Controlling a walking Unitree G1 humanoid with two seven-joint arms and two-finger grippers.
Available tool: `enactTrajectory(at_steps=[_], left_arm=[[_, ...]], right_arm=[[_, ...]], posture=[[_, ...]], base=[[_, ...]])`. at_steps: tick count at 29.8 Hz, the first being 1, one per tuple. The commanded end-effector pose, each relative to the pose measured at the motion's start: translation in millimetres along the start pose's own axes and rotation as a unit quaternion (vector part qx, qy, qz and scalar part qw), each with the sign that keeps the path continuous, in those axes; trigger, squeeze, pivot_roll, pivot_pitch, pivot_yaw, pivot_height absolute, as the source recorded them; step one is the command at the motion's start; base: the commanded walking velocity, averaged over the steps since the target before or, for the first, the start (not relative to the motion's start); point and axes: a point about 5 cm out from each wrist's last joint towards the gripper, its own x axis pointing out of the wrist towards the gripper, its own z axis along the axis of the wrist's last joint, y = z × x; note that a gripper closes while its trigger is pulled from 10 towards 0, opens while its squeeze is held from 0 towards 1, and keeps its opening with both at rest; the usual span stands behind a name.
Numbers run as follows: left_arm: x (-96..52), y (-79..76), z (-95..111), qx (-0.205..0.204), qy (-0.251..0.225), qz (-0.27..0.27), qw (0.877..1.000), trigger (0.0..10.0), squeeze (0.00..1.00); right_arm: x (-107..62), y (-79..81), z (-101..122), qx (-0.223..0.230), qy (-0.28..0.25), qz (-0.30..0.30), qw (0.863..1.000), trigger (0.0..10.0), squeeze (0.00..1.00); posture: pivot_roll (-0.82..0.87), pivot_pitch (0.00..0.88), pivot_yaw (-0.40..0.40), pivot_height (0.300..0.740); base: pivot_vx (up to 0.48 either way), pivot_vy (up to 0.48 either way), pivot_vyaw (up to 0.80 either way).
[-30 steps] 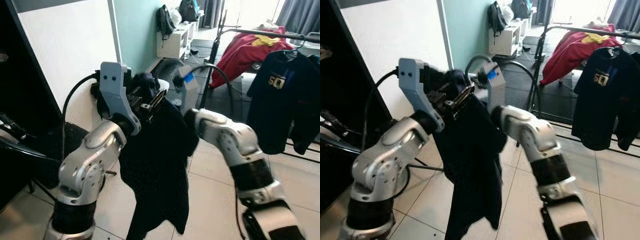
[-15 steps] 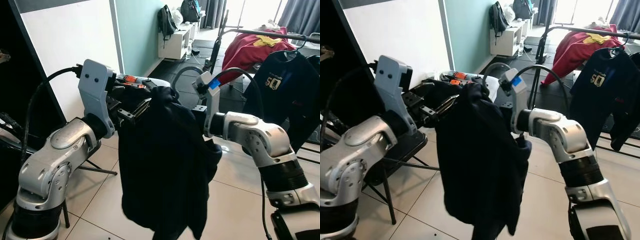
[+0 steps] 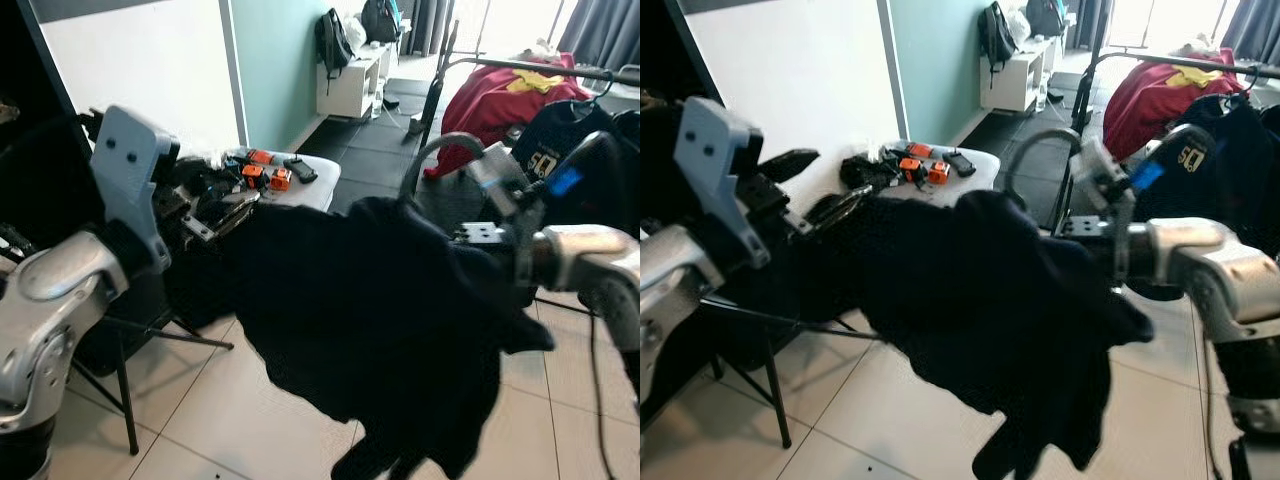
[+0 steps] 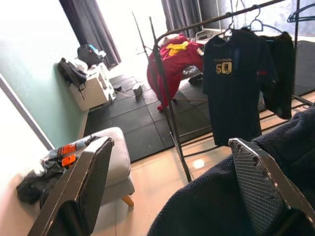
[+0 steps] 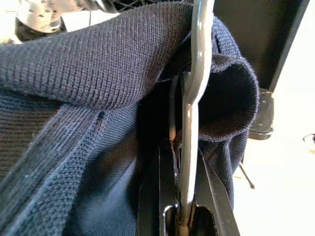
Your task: Hang hanger
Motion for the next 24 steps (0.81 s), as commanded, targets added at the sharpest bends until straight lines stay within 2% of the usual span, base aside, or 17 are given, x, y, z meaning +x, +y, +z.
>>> enactTrajectory(at_steps=[1, 7, 9, 13, 24], left_arm=[[-8.3, 0.1, -3, 0.020, 0.016, -0.035, 0.999, 10.0, 0.00], [-15.2, 1.7, 0, 0.021, 0.012, -0.058, 0.998, 10.0, 0.00], [-29.0, -0.8, 7, -0.001, -0.010, -0.112, 0.994, 10.0, 0.00], [-39.1, -2.3, 12, -0.016, -0.026, -0.148, 0.989, 10.0, 0.00], [-49.9, 4.8, 0, -0.040, -0.027, -0.158, 0.986, 10.0, 0.00]], right_arm=[[-10.8, 6.1, 22, -0.046, -0.038, 0.032, 0.998, 10.0, 0.00], [-15.9, 7.0, 26, -0.055, -0.038, 0.041, 0.997, 10.0, 0.00], [-23.4, 5.8, 30, -0.064, -0.035, 0.041, 0.996, 10.0, 0.00], [-29.3, 6.3, 35, -0.071, -0.035, 0.046, 0.996, 10.0, 0.00], [-42.0, 11.9, 45, -0.087, -0.032, 0.070, 0.993, 10.0, 0.00]], posture=[[-0.08, 0.000, -0.015, 0.740], [-0.08, 0.000, -0.014, 0.740], [-0.08, 0.000, -0.016, 0.740], [-0.08, 0.000, -0.016, 0.740], [-0.08, 0.000, -0.011, 0.740]], base=[[0.000, 0.000, 0.00], [0.000, 0.000, 0.00], [0.000, 0.000, 0.00], [0.000, 0.000, 0.00], [0.000, 0.000, 0.00]])
